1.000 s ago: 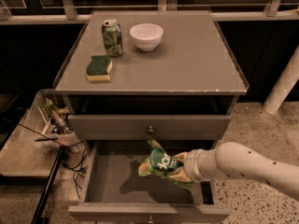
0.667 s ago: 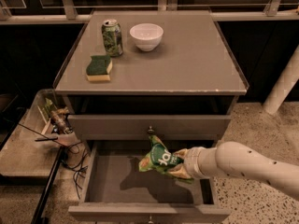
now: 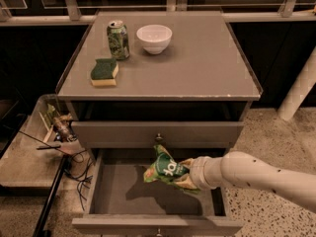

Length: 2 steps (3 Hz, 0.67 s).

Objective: Place green rice chip bag into middle drawer

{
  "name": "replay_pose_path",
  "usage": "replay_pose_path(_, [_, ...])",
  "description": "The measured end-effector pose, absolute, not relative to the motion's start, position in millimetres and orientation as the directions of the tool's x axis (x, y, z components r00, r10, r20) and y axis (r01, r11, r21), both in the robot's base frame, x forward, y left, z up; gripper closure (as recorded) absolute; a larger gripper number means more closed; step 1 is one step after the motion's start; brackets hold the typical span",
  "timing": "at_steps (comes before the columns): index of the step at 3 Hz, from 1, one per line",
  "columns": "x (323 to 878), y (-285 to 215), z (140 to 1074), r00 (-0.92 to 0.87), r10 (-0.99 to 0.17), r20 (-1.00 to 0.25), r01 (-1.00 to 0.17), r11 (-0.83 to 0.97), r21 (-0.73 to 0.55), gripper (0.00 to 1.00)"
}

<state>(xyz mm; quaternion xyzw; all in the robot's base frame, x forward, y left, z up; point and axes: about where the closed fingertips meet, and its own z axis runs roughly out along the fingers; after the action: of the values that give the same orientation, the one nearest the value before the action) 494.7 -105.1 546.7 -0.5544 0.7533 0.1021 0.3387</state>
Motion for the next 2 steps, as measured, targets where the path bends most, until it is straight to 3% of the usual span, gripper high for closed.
replay_pose_path(2, [530.1,-99.6,497.5,-0.150,-0.726,-0.671,-0.887,0.398,-0.233,1.00])
